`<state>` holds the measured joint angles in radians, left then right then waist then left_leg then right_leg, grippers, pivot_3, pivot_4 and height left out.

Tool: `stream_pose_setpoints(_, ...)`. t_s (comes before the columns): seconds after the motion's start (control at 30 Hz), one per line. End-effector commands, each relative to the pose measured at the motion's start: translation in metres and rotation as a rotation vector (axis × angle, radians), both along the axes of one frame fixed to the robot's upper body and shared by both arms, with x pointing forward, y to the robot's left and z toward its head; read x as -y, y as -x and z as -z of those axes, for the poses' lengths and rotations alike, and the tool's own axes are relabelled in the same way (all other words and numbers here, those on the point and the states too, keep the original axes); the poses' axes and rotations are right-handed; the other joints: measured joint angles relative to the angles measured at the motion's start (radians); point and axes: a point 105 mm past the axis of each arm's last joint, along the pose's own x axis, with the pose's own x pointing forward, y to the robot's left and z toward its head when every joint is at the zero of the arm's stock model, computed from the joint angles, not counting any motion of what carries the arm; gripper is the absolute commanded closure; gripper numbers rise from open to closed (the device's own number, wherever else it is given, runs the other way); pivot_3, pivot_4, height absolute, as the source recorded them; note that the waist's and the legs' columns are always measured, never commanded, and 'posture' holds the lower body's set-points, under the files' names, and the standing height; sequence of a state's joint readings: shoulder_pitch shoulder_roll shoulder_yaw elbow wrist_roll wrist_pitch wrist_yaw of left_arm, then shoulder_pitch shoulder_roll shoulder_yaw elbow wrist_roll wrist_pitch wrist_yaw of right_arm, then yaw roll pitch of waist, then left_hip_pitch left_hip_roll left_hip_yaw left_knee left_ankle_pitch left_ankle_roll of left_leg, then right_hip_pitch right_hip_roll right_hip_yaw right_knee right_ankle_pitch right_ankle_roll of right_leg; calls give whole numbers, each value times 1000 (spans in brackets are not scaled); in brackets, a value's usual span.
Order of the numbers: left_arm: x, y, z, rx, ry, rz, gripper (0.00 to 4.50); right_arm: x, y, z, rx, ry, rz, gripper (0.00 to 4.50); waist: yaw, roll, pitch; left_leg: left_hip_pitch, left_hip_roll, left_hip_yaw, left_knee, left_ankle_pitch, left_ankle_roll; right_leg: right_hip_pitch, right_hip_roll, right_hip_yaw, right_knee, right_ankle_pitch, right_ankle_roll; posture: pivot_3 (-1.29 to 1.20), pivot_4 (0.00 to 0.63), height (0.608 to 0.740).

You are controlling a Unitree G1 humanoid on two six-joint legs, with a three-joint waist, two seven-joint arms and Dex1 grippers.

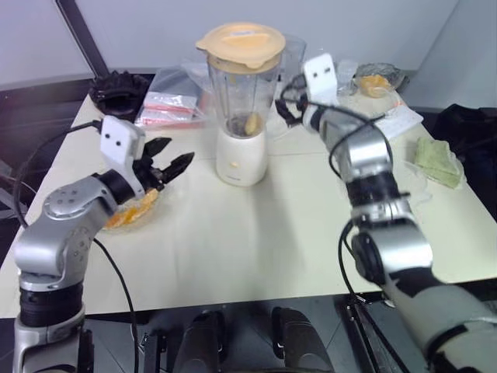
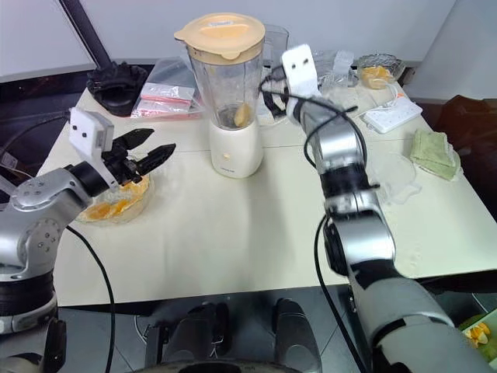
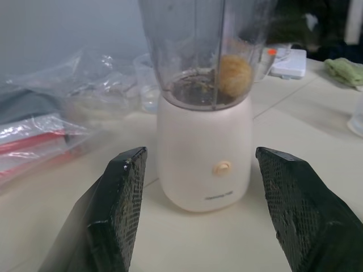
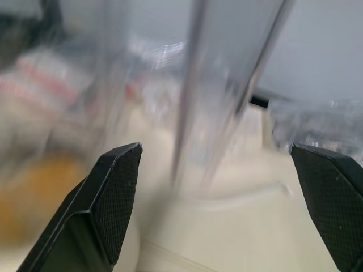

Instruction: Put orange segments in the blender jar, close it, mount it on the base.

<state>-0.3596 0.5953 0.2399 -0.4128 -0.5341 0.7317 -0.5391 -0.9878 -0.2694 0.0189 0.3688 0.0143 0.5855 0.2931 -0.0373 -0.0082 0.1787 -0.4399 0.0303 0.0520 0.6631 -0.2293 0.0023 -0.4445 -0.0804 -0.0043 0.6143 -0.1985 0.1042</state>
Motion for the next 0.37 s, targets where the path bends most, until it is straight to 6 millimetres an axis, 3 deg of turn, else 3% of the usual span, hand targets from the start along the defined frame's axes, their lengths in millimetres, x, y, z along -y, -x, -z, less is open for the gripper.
stream_pose_setpoints(0.03,6,2,1,19,-2,21,1316,4,37,0,23,35,-17,208,3,0,0,0,0,0,0,0,0,0,0,0,0,0,0,0,150,740)
stream_pose_setpoints(0.2,13,3,14,-21,15,45,1316,27,83,46,-39,112,5,208,17,0,0,1,0,1,1,0,0,0,0,0,0,-2,-4,0,150,740)
stream_pose_setpoints(0.37,22,9,36,-87,25,76,1316,41,121,67,-9,27,-25,208,23,-1,-1,3,0,1,1,0,-1,2,0,0,0,-2,-4,0,150,740)
